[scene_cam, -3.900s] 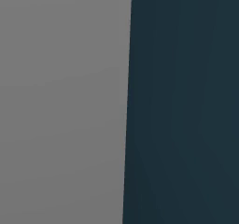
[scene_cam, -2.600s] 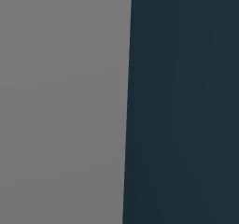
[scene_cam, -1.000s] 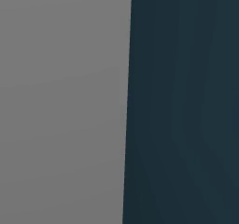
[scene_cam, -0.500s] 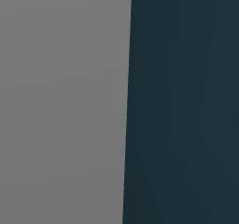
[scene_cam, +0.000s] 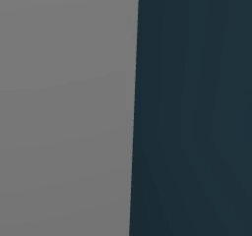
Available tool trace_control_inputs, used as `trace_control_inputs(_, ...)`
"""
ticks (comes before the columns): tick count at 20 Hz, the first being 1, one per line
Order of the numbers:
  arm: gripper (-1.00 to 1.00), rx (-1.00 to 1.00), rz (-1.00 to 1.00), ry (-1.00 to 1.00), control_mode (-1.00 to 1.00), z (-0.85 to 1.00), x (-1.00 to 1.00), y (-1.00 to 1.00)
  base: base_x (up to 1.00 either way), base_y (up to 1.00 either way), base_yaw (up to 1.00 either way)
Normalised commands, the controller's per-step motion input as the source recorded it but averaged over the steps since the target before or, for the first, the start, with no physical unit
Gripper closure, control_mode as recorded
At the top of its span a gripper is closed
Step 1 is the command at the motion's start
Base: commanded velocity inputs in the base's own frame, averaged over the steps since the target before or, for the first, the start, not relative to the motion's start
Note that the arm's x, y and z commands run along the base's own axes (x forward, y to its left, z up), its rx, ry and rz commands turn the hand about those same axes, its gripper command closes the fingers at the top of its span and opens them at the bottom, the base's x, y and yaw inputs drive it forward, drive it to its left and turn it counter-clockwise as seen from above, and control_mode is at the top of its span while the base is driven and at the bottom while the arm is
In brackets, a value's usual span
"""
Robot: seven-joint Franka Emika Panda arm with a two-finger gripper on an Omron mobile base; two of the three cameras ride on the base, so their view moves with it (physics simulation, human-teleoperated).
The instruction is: Start the toaster. Once the lever pops up, take the bread to the plate on the dining counter.
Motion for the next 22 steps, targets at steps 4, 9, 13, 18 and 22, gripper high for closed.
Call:
trace_control_inputs(4,-1.00,0.00,0.00,0.00,-1.00,-0.26,0.13,0.00,0.00,0.00,0.00)
trace_control_inputs(9,-1.00,0.00,0.00,0.00,-1.00,-0.23,0.12,0.00,0.00,0.00,0.00)
trace_control_inputs(13,-1.00,0.00,0.00,0.00,-1.00,-0.18,0.05,0.00,0.00,0.00,0.00)
trace_control_inputs(18,-1.00,0.00,0.00,0.00,-1.00,-0.17,0.04,0.00,0.00,0.00,0.00)
trace_control_inputs(22,-1.00,0.00,0.00,0.00,-1.00,-0.12,0.00,0.00,0.00,0.00,0.00)
